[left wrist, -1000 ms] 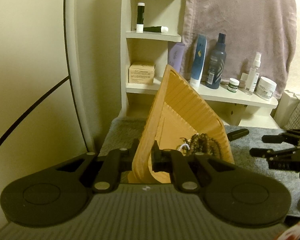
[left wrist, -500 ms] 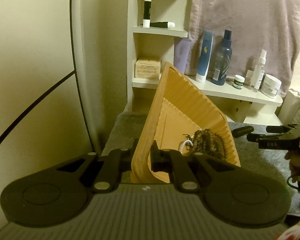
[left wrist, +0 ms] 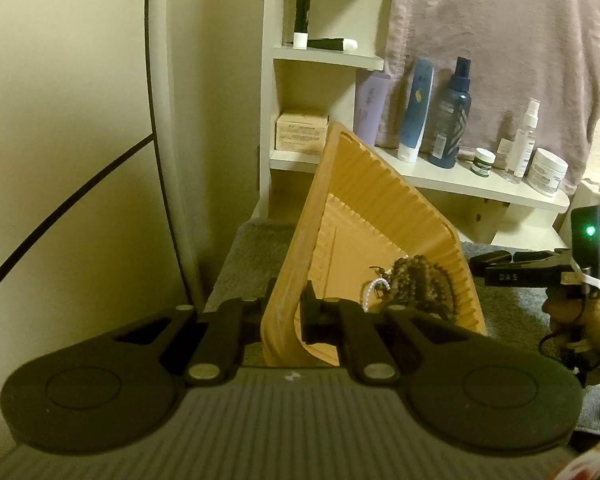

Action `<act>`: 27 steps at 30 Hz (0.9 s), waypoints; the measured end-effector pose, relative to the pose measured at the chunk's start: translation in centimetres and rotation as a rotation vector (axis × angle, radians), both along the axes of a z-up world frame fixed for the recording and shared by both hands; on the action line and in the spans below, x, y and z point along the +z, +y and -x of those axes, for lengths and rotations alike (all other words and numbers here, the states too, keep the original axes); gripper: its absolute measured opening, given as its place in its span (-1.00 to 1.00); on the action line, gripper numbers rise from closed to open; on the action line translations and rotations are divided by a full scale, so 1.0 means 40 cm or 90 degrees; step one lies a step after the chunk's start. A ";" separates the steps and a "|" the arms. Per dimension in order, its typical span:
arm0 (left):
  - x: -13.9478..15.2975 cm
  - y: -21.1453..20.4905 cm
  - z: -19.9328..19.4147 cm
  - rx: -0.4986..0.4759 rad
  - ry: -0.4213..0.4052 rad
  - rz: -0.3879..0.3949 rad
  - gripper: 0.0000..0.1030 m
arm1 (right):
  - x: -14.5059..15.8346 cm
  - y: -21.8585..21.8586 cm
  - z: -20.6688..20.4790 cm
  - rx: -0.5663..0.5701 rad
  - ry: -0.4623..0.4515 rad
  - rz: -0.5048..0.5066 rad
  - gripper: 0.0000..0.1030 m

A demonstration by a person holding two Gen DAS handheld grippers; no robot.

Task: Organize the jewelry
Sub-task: 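Move the right gripper to the black case on the towel and grasp it, then carry the black case with the right gripper into the tray and release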

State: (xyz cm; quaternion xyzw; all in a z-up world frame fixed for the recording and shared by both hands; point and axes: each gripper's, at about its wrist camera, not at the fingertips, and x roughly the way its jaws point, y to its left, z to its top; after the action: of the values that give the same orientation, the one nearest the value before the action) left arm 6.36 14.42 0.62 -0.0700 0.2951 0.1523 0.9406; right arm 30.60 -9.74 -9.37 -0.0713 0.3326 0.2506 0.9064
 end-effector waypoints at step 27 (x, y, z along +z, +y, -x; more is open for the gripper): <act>-0.002 -0.001 0.004 -0.003 -0.003 -0.003 -0.86 | 0.187 -0.021 0.279 0.311 -0.071 -0.124 0.47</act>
State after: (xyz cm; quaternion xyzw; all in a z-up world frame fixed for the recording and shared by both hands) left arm 6.20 14.39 0.53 -0.0675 0.2927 0.1506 0.9418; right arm 19.45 -10.58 -1.89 -0.0755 0.2293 0.4883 0.8386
